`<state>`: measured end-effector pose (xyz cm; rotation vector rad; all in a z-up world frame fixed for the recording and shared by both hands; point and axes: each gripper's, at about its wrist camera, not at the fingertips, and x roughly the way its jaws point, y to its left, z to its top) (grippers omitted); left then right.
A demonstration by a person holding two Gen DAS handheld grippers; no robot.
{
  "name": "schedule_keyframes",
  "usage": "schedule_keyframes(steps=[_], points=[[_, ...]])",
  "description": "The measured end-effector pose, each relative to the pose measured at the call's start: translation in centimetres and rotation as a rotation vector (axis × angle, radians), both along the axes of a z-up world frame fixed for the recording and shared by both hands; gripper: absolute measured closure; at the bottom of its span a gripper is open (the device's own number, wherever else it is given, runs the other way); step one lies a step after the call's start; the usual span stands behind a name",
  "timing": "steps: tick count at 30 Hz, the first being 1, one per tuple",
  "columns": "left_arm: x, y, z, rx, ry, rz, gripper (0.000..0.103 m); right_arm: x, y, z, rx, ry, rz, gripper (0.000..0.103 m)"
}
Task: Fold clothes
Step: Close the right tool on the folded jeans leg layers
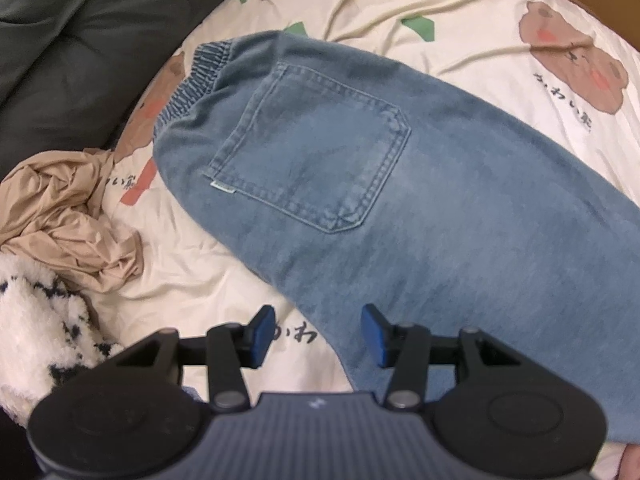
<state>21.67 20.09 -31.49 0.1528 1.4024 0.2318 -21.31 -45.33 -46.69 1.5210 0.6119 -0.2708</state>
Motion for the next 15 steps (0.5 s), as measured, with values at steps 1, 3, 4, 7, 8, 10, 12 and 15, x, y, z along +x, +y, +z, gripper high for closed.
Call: schedule_keyframes(steps=[1,3,4,7,8,10,12,15], points=[[-0.1,0.0,-0.1,0.001,0.003,0.0,0.052,0.2,-0.2,-0.2,0.011,-0.005,0.009,0.045],[-0.2,0.0,-0.4,-0.001,0.009,0.003,0.052,0.5,-0.5,-0.5,0.033,-0.014,0.027,0.045],[-0.2,0.0,-0.5,-0.003,0.012,0.004,0.052,0.7,-0.7,-0.6,0.044,-0.018,0.036,0.045],[-0.3,-0.1,-0.8,-0.002,0.021,-0.003,0.052,1.8,-1.3,-1.0,0.054,-0.017,0.074,0.045],[-0.4,-0.2,-0.9,-0.002,0.022,-0.007,0.052,2.2,-1.5,-1.1,0.056,-0.017,0.088,0.045],[-0.5,-0.4,-0.9,-0.002,0.024,-0.016,0.05,3.0,-1.9,-1.1,0.055,-0.015,0.118,0.045],[-0.5,-0.4,-1.1,-0.003,0.024,-0.015,0.048,3.9,-2.2,-1.1,0.045,-0.003,0.149,0.045],[-0.5,-0.3,-1.3,-0.004,0.026,-0.011,0.048,5.0,-2.5,-1.0,0.033,0.012,0.188,0.045]])
